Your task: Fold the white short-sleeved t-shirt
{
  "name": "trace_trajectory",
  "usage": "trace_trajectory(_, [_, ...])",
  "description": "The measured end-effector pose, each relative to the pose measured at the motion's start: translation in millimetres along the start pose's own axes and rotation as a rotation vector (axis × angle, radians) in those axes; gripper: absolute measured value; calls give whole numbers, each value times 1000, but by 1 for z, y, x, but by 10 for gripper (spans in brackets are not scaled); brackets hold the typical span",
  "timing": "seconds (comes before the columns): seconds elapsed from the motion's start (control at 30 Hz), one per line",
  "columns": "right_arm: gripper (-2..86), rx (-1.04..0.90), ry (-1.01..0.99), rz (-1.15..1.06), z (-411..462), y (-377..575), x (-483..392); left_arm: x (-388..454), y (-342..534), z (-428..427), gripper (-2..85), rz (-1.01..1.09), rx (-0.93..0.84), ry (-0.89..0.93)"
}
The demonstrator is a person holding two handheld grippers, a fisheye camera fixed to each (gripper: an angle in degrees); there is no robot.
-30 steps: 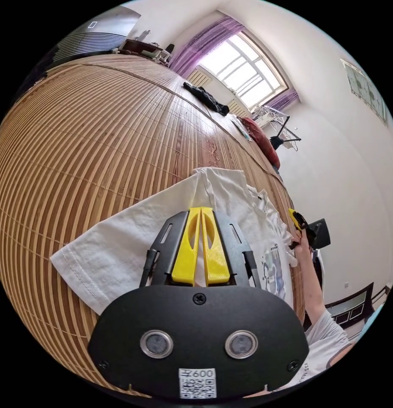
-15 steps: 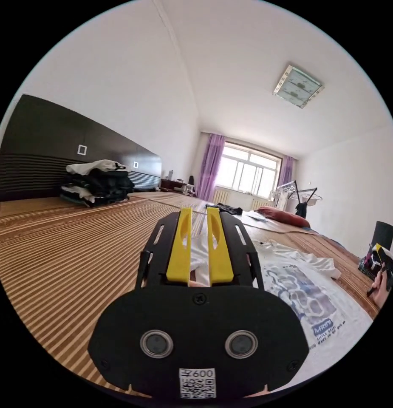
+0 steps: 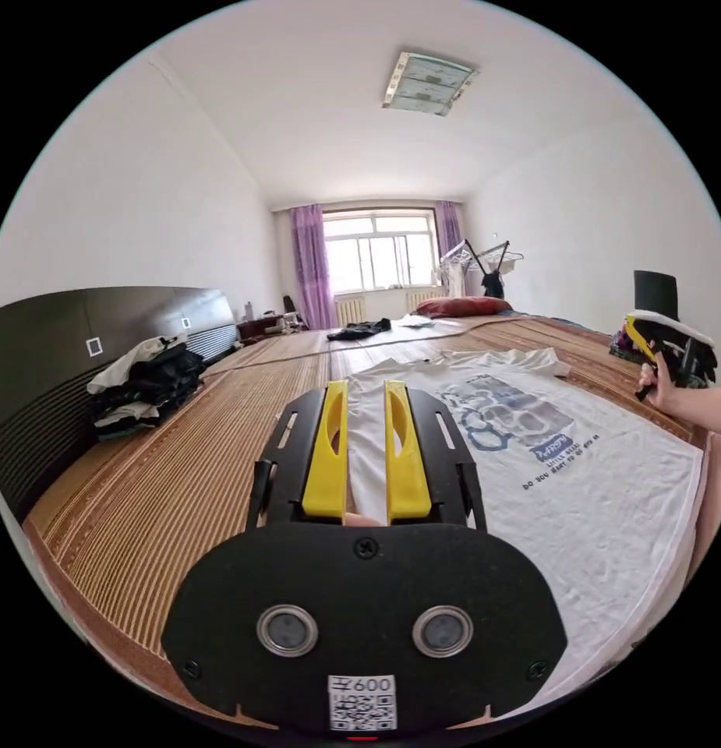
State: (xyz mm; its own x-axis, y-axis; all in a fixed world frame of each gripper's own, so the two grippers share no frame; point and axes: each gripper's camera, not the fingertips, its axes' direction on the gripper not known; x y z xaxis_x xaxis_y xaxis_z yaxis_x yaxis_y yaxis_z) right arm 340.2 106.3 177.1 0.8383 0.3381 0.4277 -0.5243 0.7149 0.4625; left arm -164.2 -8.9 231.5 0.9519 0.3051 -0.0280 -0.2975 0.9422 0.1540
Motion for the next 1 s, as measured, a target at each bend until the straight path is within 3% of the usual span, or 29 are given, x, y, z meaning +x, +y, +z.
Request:
trace_trajectory(0.07, [60, -39, 36, 34, 10, -3, 9, 36, -2, 19, 39, 173, -133, -102])
trace_trajectory(0.27, [-3, -103, 96, 82, 29, -10, 30, 41, 10, 44, 12, -80, -234, -441])
trace_trajectory(0.53, [-8, -81, 40, 97, 39, -17, 54, -12, 29, 27, 7, -354, -135, -200])
trace_trajectory(0.7, [-8, -93, 113, 156, 54, -26, 70, -2, 29, 23, 6, -286, -61, -201])
trace_trajectory(0.8, [-9, -254, 251, 161, 94, -37, 75, 7, 26, 29, 6, -255, -55, -278])
trace_trajectory(0.9, [-9, -355, 117, 126, 135, -44, 85, 4, 17, 46, 6, -232, -70, -283])
trace_trajectory(1.0, [-8, -270, 37, 155, 157, -46, 106, -6, 11, 58, 6, -247, -38, -257])
